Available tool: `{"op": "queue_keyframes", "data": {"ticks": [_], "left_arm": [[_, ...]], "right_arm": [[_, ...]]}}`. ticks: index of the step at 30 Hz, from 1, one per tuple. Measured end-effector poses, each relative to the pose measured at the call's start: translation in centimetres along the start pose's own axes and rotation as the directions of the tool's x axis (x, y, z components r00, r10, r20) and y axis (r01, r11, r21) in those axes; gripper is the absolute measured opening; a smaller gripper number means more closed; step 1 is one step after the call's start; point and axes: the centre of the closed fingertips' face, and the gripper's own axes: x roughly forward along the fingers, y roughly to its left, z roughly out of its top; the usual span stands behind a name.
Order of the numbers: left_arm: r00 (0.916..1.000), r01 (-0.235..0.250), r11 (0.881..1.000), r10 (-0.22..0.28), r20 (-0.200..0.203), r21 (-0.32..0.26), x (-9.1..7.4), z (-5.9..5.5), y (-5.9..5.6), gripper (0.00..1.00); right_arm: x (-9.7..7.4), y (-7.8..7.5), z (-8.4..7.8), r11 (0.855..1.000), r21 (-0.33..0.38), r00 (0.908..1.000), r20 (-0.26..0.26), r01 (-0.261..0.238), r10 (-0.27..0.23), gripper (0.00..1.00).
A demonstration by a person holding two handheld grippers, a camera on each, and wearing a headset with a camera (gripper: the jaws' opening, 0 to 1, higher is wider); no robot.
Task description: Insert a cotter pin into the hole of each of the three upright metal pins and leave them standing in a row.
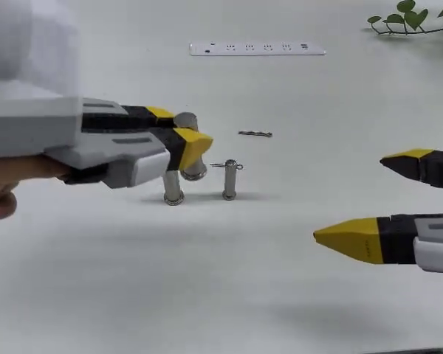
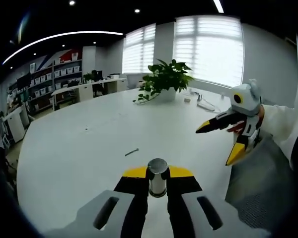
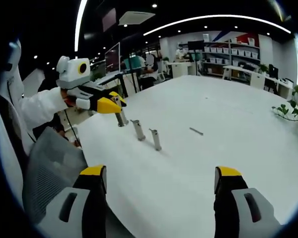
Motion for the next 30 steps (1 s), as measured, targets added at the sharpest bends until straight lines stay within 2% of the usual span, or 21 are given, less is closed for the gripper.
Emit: {"op": "queue_keyframes", "data": {"ticks": [3,6,8,11,13,22,30], "left_arm": [[0.9993,0.017,1.0,-0.017,-0.034,-0.006,0.7,-1.2,-0.6,0.1],[0.9985,0.029,0.999,-0.03,-0.046,-0.013,1.3,-2.1,-1.1,0.1],[0.9982,0.031,0.999,-0.031,-0.052,-0.007,1.7,-2.4,-1.5,0.1],[0.9961,0.022,1.0,-0.023,-0.086,-0.022,2.2,-3.0,-1.7,0.1],[0.9956,0.021,1.0,-0.021,-0.091,0.0,2.5,-3.3,-1.9,0.1],[0.9938,0.034,0.999,-0.034,-0.106,-0.003,3.7,-4.3,-2.3,0.1],[0.9887,0.039,0.999,-0.039,-0.145,0.0,4.5,-5.6,-2.4,0.1]], "right_arm": [[-0.1,0.2,-0.2,1.0,0.005,1.0,-0.001,-0.004,0.004,0.89],[-0.2,0.3,-0.4,1.0,0.02,1.0,-0.001,-0.003,0.003,0.91],[-0.2,0.4,-0.6,1.0,0.028,1.0,0.0,-0.009,0.009,0.92],[-0.3,0.5,-0.7,1.0,0.025,1.0,0.001,-0.003,0.003,0.92],[-0.4,0.5,-0.7,1.0,0.019,1.0,0.001,-0.002,0.002,0.92],[-0.2,0.8,-1.0,1.0,0.022,0.9999,-0.006,-0.012,0.012,0.92],[-0.1,1.0,-1.0,0.999,0.022,0.9997,-0.009,-0.024,0.024,0.92]]}}
